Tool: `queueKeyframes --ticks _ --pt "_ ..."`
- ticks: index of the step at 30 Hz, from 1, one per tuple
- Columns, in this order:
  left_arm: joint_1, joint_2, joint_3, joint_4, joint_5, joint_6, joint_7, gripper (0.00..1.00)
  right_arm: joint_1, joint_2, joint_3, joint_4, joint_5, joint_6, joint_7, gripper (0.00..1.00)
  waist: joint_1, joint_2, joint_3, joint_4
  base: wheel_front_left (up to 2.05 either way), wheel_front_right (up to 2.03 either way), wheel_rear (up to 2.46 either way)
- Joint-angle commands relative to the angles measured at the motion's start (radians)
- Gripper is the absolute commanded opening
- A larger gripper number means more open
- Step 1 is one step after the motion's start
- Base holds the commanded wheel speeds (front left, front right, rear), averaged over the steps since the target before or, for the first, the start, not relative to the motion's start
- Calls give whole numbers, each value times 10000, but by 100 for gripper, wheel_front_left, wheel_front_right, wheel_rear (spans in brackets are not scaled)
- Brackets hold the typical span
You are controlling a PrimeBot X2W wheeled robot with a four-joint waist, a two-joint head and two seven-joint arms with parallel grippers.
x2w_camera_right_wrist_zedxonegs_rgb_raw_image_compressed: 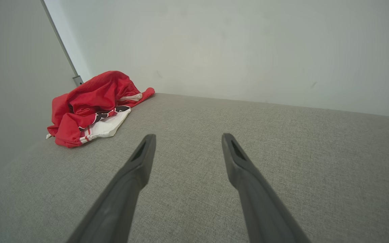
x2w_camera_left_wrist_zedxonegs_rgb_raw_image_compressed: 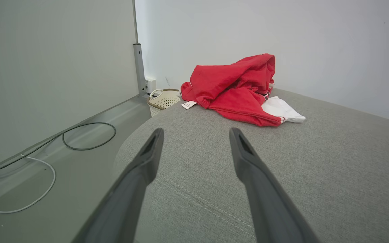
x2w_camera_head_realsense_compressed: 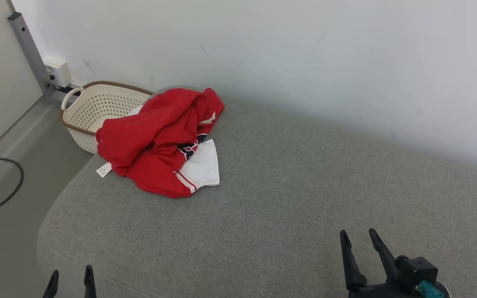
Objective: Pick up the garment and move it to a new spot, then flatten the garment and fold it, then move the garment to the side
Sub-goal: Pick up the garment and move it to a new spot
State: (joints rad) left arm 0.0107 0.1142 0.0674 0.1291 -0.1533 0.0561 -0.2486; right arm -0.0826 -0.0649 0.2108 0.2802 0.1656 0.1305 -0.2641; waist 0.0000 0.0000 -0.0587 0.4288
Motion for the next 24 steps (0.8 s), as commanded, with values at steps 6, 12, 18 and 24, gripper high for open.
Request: queueKeyframes --ticks 6,12,18,24 --pt "93 129 63 2 -154 121 19 100 73 36 77 -2 -57 4 -15 100 0 0 -63 135 0 0 0" --pt "-8 144 -14 -132 -79 166 -51 100 43 31 114 33 -83 4 -18 100 0 0 -58 81 0 0 0" --pt "-556 292 -197 -239 -43 -15 -55 100 -35 2 91 -19 -190 4 -19 100 0 0 -1 -69 0 0 0" --pt "-2185 709 -317 -419 -35 -292 256 100 -200 -65 118 -57 -293 4 -20 100 0 0 111 -452 0 0 0"
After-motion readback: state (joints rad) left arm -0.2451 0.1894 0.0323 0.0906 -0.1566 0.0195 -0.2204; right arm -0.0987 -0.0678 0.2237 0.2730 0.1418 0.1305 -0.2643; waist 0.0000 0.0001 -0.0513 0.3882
